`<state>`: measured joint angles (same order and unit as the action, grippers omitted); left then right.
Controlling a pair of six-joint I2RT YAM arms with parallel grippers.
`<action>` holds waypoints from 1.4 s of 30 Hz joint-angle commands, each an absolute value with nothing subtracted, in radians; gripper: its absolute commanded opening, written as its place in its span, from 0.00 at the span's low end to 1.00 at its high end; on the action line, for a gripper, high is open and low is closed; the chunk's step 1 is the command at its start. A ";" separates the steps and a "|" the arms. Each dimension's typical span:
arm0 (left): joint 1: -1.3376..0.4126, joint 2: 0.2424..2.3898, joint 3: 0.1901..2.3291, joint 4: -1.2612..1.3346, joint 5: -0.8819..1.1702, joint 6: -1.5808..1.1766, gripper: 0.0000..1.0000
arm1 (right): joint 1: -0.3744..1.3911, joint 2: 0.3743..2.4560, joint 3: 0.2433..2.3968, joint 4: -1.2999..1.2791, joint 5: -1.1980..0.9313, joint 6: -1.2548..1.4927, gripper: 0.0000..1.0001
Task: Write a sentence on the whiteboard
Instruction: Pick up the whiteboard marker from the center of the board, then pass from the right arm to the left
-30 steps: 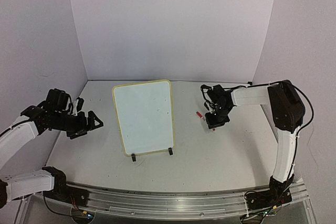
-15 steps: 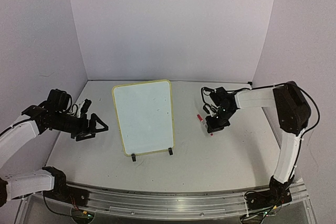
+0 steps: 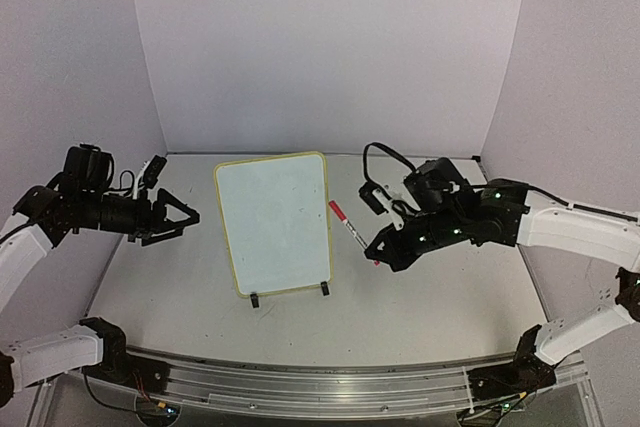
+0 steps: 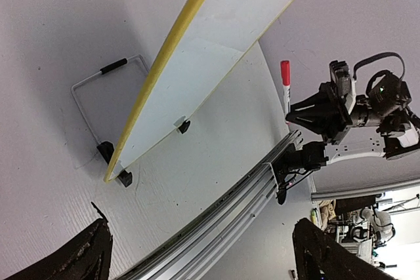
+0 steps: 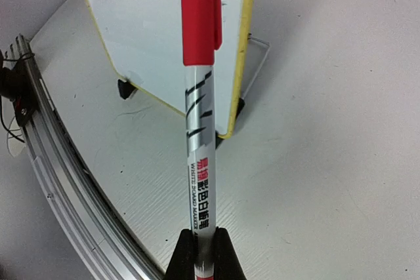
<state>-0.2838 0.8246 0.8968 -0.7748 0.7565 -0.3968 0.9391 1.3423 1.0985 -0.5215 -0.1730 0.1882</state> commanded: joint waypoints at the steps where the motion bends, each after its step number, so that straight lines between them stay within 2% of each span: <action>1: -0.304 0.823 0.964 -0.755 0.786 -0.424 0.94 | 1.046 1.373 1.181 -0.517 -0.153 0.201 0.00; 6: -0.369 0.847 0.974 -0.739 0.745 -0.437 0.94 | 1.129 1.465 1.280 -0.518 -0.170 0.181 0.00; 13: -0.533 0.901 0.996 -0.659 0.653 -0.489 0.94 | 1.160 1.586 1.371 -0.520 -0.255 0.148 0.00; 21: -0.740 1.026 1.008 -0.544 0.576 -0.529 0.92 | 1.187 1.618 1.402 -0.521 -0.279 0.135 0.00; 28: -0.791 1.100 1.021 -0.479 0.566 -0.564 0.71 | 1.200 1.610 1.401 -0.522 -0.292 0.120 0.00; 32: -0.792 1.115 1.023 -0.474 0.568 -0.575 0.54 | 1.200 1.598 1.394 -0.520 -0.281 0.108 0.00; 38: -0.793 1.115 1.018 -0.475 0.579 -0.585 0.36 | 1.201 1.593 1.388 -0.520 -0.276 0.096 0.00; 42: -0.794 1.119 1.014 -0.474 0.591 -0.594 0.32 | 1.201 1.591 1.387 -0.518 -0.264 0.092 0.00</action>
<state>-0.7869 1.1179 0.9760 -0.5115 0.5746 -0.5814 1.1950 1.6157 1.3636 -0.5240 -0.2791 0.1116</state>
